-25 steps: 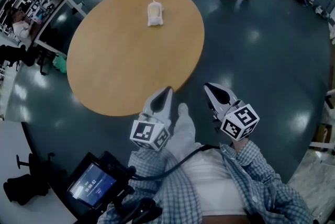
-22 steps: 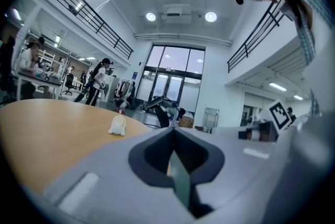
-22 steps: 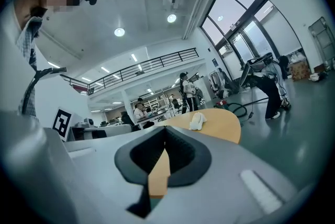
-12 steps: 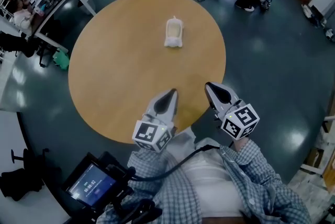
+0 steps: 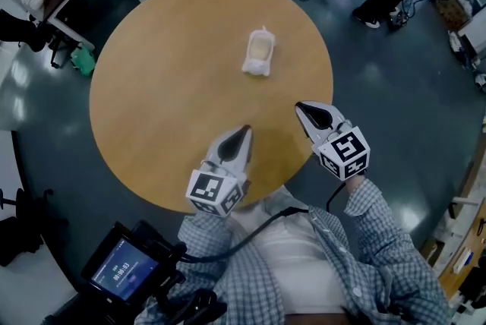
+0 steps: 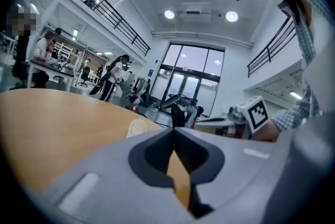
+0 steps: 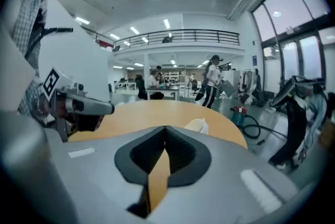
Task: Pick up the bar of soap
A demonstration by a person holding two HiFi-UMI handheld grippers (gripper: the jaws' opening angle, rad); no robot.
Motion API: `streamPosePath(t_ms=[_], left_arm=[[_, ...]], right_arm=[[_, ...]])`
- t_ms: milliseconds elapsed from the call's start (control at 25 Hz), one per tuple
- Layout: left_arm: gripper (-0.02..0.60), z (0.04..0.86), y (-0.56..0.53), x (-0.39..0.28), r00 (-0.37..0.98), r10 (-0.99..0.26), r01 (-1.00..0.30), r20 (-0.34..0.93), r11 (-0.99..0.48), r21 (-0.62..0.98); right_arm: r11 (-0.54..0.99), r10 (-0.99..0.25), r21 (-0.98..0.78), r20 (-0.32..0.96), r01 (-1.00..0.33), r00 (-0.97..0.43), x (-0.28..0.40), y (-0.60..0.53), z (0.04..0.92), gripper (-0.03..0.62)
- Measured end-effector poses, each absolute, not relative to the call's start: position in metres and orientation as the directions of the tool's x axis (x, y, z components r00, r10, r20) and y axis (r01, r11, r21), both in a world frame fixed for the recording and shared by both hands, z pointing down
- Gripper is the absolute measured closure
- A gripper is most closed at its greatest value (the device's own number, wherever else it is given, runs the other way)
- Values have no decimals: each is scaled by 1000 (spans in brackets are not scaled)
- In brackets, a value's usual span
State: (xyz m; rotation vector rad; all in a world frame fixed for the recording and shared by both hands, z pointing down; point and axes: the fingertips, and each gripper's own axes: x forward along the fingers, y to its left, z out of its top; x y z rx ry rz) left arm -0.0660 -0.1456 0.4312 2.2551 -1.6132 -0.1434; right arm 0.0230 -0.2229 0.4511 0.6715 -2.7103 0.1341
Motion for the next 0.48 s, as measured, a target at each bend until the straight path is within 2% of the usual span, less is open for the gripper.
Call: streamPosePath(t_ms=[200,320,480], left_arm=[[583,442,-187,-87,262,-955,-912,141,-197,361],[583,447,-209,-104,230,-962,-918,150,-163,362],[583,449,-227,-119,199,-966,-922,163,-128,365]], right_arm=[[955,-266,254,513,-152,-816,-20,-279,466,589],[919,-213,390,625,64,-751,-40,-310,483,589],[836,-186,472,724,280,-664,-60,-340,499,589]])
